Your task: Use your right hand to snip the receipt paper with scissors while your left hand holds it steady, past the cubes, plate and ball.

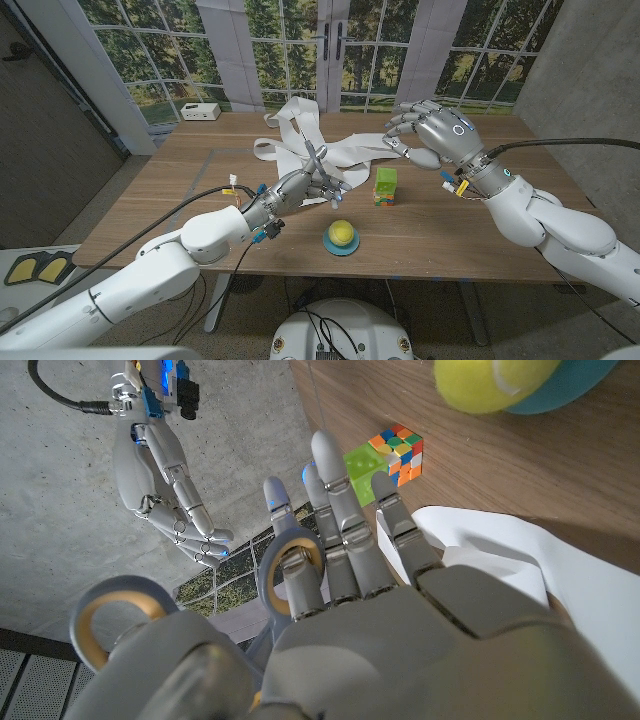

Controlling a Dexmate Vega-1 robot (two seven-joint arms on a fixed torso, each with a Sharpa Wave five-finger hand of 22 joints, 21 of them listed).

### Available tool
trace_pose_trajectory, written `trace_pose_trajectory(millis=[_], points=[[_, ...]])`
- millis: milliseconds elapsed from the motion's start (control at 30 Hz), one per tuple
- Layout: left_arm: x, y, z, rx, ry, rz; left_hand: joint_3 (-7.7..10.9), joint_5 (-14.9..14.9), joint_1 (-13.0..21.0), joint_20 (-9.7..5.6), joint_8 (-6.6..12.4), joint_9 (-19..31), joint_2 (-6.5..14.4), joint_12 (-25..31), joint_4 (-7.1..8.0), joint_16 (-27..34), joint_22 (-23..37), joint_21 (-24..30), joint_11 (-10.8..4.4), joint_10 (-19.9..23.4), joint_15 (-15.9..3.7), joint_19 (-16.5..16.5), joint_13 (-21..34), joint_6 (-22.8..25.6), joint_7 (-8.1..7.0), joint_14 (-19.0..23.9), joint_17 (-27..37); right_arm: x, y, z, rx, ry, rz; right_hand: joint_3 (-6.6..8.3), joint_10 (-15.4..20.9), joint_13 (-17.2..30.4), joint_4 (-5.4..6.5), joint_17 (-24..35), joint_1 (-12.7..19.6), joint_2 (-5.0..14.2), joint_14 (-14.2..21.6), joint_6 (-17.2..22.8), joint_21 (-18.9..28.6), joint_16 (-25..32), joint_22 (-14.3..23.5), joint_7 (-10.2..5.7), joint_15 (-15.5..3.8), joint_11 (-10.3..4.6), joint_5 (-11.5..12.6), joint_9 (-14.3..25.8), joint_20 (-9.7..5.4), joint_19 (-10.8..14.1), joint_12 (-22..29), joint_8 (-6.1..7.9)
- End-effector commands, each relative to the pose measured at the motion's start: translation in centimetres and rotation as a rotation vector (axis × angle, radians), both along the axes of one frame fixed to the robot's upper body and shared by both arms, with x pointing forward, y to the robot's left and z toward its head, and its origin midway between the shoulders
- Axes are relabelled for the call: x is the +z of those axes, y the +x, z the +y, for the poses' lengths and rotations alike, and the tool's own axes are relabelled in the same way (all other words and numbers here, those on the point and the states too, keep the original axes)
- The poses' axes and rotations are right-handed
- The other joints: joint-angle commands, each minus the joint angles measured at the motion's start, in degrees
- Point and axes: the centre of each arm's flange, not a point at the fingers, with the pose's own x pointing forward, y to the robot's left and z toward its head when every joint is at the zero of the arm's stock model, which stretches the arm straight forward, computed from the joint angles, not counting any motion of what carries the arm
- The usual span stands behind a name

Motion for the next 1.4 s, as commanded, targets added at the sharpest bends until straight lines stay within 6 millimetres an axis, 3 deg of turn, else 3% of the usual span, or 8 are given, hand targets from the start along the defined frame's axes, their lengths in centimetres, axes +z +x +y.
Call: trace_pose_trajectory(millis=[33, 367, 533, 700, 900, 1000, 1300, 1400], points=[[0.1, 0.0, 0.1, -0.006, 0.007, 0.006, -2.22, 0.70, -0.55, 0.03, 0.90, -0.14, 0.05, 0.30, -2.05, 0.57, 0.14, 0.03, -0.99, 1.56, 0.27, 0.61, -0.31, -4.79, 9.00, 0.60, -0.14, 0.2, 0.1, -0.1, -0.003, 0.007, -0.003, 0.45, 0.47, 0.01, -0.12, -0.11, -0.70, -0.04, -0.26, 0.70, -0.34, 0.48, 0.01, 0.08, -9.49, 0.16, -0.17, 0.15, 0.31, -0.17, -0.08, 0.25], [0.4, 0.0, 0.3, -0.016, 0.038, 0.006, -2.14, 1.07, -0.59, -0.18, 0.97, -0.36, 0.15, 0.51, -2.40, 0.90, 0.12, 0.02, -1.19, 1.86, 0.04, 1.11, -0.04, -4.33, 9.14, 1.24, -0.26, 0.3, 0.8, -0.1, -0.035, 0.022, 0.034, 0.18, -0.77, -0.21, -0.14, -0.67, -1.57, -0.36, -0.92, -0.79, -0.89, 0.54, 0.02, 0.42, -9.15, 0.62, -0.30, 0.08, 0.63, -0.37, -0.90, -0.50], [0.3, -0.1, 0.5, -0.017, 0.031, 0.009, -2.10, 1.19, -0.58, -0.25, 0.93, -0.43, 0.20, 0.57, -2.53, 0.98, 0.12, -0.03, -1.16, 1.89, -0.02, 1.17, 0.08, -4.30, 9.15, 1.28, -0.25, 0.5, 1.5, -0.1, -0.057, 0.029, 0.061, -0.49, -4.31, -0.54, -0.62, -1.23, -2.60, -0.64, -2.93, -5.05, -2.07, 0.72, 0.01, 0.56, -8.91, 1.85, -0.37, 0.03, 1.34, -1.01, -2.39, -2.38], [0.1, -0.3, 0.7, -0.015, 0.035, 0.012, -2.07, 1.35, -0.57, -0.27, 0.84, -0.52, 0.24, 0.54, -2.69, 1.08, 0.12, -0.11, -1.13, 1.90, -0.17, 1.24, 0.11, -4.38, 9.16, 1.24, -0.19, 0.6, 2.1, 0.0, -0.090, 0.031, 0.083, -0.95, -7.21, -0.63, -1.24, -1.42, -3.21, -0.25, -5.01, -10.92, -3.32, 1.07, 0.02, -0.50, -7.90, 2.39, -0.29, 0.03, 1.77, -1.58, -2.86, -4.03], [0.1, -0.5, 0.7, -0.014, 0.033, 0.009, -2.05, 1.54, -0.57, -0.29, 0.76, -0.61, 0.29, 0.47, -2.90, 1.05, 0.12, -0.22, -1.15, 1.77, -0.28, 1.28, 0.17, -4.40, 9.15, 1.13, -0.36, 0.6, 3.0, 0.1, -0.087, 0.034, 0.097, -1.25, -9.83, -0.66, -2.21, -1.79, -3.09, -0.57, -6.55, -13.66, -4.40, 1.09, 0.03, -0.85, -7.37, 2.58, -0.28, 0.06, 2.18, -2.39, -3.18, -4.06], [0.1, -0.6, 0.6, -0.018, 0.033, 0.008, -2.04, 1.61, -0.56, -0.27, 0.74, -0.64, 0.29, 0.42, -2.97, 1.05, 0.13, -0.25, -1.24, 1.79, -0.25, 1.30, 0.10, -4.41, 9.15, 1.17, -0.44, 0.5, 3.2, 0.2, -0.084, 0.033, 0.097, -0.85, -13.25, -0.84, -3.40, -2.12, -2.04, -0.03, -7.10, -15.68, -5.10, 1.36, 0.05, -1.17, -7.26, 2.49, 0.03, 0.06, 2.17, -2.49, -3.58, -4.05], [0.3, -1.0, 0.2, -0.033, 0.040, 0.000, -2.01, 1.81, -0.53, -0.35, 0.68, -0.72, 0.34, 0.40, -3.20, 1.09, 0.14, -0.33, -1.26, 1.98, -0.24, 1.44, 0.04, -4.40, 9.15, 1.26, -0.64, 0.7, 3.9, 0.2, -0.101, 0.025, 0.114, -1.13, -13.96, -0.94, -3.68, -2.23, -2.22, -0.19, -8.00, -16.95, -5.71, 1.36, 0.05, -1.31, -7.00, 2.35, 0.06, 0.07, 2.68, -2.94, -3.26, -3.99], [0.3, -1.0, 0.1, -0.034, 0.040, -0.001, -1.99, 1.89, -0.52, -0.64, 0.75, -0.75, 0.39, 0.35, -3.28, 1.11, 0.15, -0.24, -1.42, 2.26, -0.29, 1.82, -0.18, -4.16, 9.10, 1.44, -0.82, 0.8, 4.1, 0.4, -0.126, 0.003, 0.126, -1.35, -15.61, -1.06, -4.04, -2.42, -2.29, -0.32, -9.36, -19.42, -6.40, 1.18, 0.05, -1.68, -6.41, 2.62, 0.08, 0.07, 2.97, -3.39, -3.31, -4.25]])
